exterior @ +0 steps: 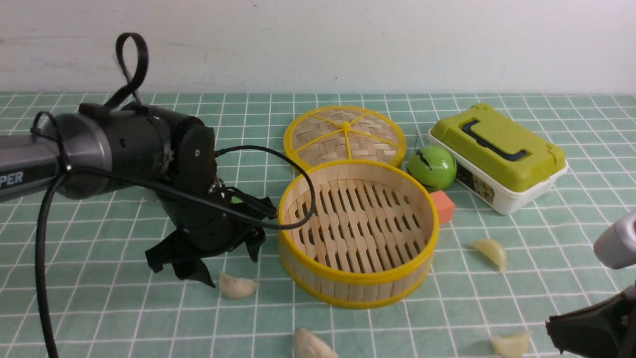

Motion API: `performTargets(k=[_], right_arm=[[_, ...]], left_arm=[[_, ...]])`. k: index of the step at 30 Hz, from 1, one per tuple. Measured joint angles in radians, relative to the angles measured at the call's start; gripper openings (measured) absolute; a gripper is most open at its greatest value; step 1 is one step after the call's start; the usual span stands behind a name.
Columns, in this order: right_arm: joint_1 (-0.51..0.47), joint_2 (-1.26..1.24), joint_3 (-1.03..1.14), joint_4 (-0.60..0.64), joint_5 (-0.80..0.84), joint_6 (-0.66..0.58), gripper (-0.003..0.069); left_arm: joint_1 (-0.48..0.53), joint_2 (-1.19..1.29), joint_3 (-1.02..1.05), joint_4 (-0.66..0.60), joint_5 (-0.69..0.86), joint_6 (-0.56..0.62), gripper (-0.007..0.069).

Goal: Put the dumplings into the steamer on the table with the blue tablecloth.
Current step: 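Reach for and grasp a dumpling on the table with the left gripper, then place the dumpling into the bamboo steamer basket with the left gripper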

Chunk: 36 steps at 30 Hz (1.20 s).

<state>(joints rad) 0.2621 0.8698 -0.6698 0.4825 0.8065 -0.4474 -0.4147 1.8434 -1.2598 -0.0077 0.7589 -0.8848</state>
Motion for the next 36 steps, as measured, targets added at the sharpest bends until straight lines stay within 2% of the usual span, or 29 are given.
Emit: performTargets(k=[5, 6, 7, 8, 9, 12, 15, 18, 20, 23, 27, 36], right_arm=[[0.000, 0.000, 0.000, 0.000, -0.005, 0.000, -0.0001], [0.000, 0.000, 0.000, 0.000, -0.007, 0.000, 0.0000], [0.000, 0.000, 0.000, 0.000, -0.007, 0.000, 0.0000], [0.000, 0.000, 0.000, 0.000, -0.008, 0.000, 0.0001], [0.000, 0.000, 0.000, 0.000, -0.008, 0.000, 0.0001], [0.000, 0.000, 0.000, 0.001, -0.008, 0.000, 0.0001], [0.000, 0.000, 0.000, 0.001, -0.008, 0.000, 0.0002], [0.000, 0.000, 0.000, 0.001, -0.008, 0.000, 0.0003], [0.000, 0.000, 0.000, 0.003, -0.009, 0.000, 0.0006], [0.000, 0.000, 0.000, 0.003, -0.009, 0.000, 0.0008], [0.000, -0.003, 0.000, 0.010, -0.003, 0.000, 0.0010], [0.000, -0.123, -0.076, 0.027, 0.178, 0.000, 0.0020]], left_arm=[[0.000, 0.048, 0.000, -0.003, -0.016, -0.005, 0.0508], [0.000, 0.068, 0.000, -0.003, -0.011, -0.005, 0.0472], [0.000, 0.068, 0.000, -0.003, -0.010, -0.005, 0.0472], [0.000, 0.081, 0.000, -0.005, 0.000, -0.005, 0.0424], [0.000, 0.084, 0.000, -0.006, 0.004, -0.005, 0.0409], [0.000, 0.091, -0.002, -0.006, 0.023, 0.006, 0.0258], [0.000, 0.087, -0.007, -0.006, 0.033, 0.062, 0.0179], [0.000, 0.066, -0.019, -0.002, 0.052, 0.137, 0.0185], [0.000, 0.015, -0.061, 0.008, 0.082, 0.238, 0.0185], [-0.005, -0.034, -0.149, -0.014, 0.123, 0.328, 0.0185], [-0.070, -0.043, -0.332, -0.018, 0.211, 0.452, 0.0185], [-0.228, 0.170, -0.634, -0.028, 0.277, 0.514, 0.0185]])
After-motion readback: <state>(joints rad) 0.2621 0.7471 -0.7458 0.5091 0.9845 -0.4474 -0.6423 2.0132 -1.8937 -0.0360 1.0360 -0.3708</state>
